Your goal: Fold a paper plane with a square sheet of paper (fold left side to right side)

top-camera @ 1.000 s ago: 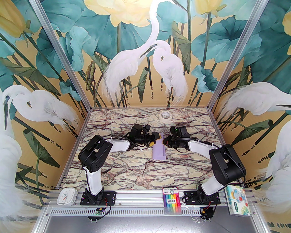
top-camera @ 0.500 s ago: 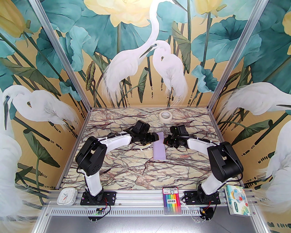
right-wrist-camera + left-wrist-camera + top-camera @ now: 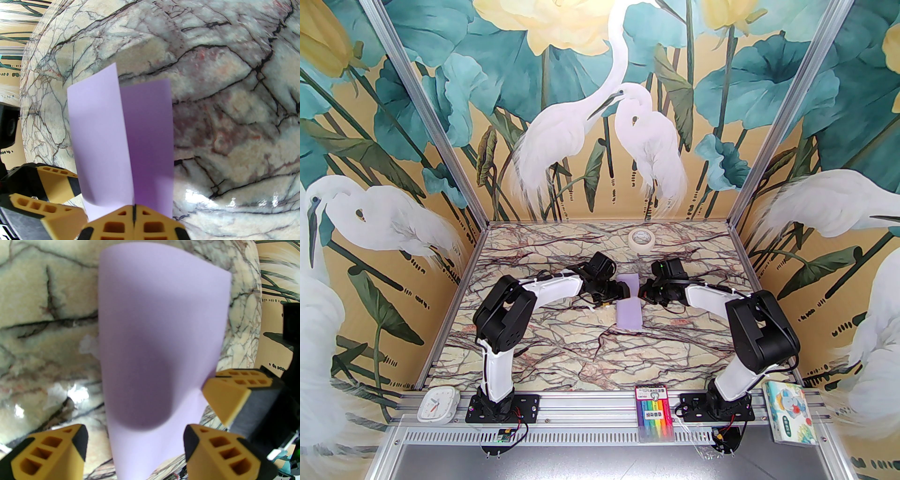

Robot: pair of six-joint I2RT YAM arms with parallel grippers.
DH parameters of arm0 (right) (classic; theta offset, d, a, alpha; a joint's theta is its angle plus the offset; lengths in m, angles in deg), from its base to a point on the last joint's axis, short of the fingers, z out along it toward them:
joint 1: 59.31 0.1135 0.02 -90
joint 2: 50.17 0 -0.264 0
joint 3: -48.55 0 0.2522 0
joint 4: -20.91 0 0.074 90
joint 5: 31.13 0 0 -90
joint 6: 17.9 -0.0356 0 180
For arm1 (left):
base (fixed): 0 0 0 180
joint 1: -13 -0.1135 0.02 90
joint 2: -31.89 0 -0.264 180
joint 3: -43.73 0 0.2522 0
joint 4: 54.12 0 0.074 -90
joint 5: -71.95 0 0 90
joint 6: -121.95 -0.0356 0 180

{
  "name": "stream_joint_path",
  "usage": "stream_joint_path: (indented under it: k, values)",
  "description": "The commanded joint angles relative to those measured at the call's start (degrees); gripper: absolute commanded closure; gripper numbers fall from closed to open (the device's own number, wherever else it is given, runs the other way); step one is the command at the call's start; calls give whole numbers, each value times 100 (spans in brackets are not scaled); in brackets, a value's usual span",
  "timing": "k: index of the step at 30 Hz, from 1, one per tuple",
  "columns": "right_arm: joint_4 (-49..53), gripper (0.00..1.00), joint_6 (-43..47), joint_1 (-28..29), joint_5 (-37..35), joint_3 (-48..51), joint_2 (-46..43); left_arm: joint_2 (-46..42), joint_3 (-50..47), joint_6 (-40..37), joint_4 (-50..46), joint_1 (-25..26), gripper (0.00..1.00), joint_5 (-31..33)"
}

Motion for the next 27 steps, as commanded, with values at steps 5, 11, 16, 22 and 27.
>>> stream_joint_path:
  k: [5,11,16,22,27]
  values:
    - [-154,100,-63,-39,-57,133,84,200,94,-41,-10,63,30,-101]
    - [-196,100,-96,-38,-61,196,138,331,141,-125,70,91,41,-173]
    - [-200,100,-85,-41,-70,176,157,383,160,-179,88,123,41,-168]
    - [-124,92,-61,-38,-103,145,137,503,204,-221,5,154,42,-68]
    - [43,78,9,-47,-317,136,-72,627,287,-235,-128,158,42,36]
